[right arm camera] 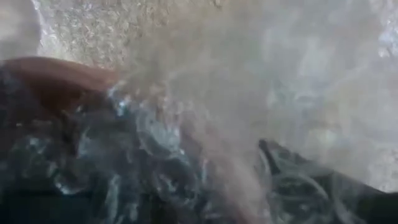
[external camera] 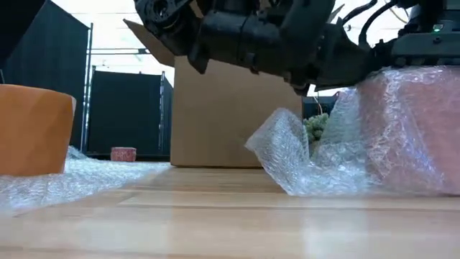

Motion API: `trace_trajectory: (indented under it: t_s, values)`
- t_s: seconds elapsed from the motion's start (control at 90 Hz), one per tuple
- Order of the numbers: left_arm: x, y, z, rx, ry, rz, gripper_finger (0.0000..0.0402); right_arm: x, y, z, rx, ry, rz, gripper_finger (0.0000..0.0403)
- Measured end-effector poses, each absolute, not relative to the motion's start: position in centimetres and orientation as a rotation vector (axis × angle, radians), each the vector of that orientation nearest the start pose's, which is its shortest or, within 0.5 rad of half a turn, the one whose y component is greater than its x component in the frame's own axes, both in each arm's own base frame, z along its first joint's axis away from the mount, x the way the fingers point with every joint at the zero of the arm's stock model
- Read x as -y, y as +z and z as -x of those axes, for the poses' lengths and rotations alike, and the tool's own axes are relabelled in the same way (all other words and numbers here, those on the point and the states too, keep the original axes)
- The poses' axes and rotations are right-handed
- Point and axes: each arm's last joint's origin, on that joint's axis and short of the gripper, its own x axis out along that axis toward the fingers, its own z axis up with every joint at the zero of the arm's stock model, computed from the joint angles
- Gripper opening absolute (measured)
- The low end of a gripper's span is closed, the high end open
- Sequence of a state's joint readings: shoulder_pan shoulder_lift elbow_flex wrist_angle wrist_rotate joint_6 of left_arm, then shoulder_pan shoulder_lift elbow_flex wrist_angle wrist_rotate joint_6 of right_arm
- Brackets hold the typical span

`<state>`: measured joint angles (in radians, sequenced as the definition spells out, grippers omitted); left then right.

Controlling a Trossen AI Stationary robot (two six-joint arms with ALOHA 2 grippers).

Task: Wrap mug
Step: Wrap the pink cup with bubble wrap

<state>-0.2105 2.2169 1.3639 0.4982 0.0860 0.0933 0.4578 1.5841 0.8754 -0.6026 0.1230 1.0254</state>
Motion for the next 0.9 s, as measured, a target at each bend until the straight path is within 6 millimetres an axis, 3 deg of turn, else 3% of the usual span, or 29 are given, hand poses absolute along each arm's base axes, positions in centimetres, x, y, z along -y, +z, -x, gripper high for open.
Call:
trace_trajectory:
  t_s: [0.367,0.9]
  values:
    - [10.2,13.9,-46.5,-0.315,-0.311,-0.113,0.0,-12.4,19.6,-25.4,-1.32,-0.391,-0.437,0.0208]
    - [10.1,14.1,-46.6,-0.294,-0.302,-0.132,0.0,-12.5,20.7,-25.1,-1.341,-0.419,-0.409,0.0208]
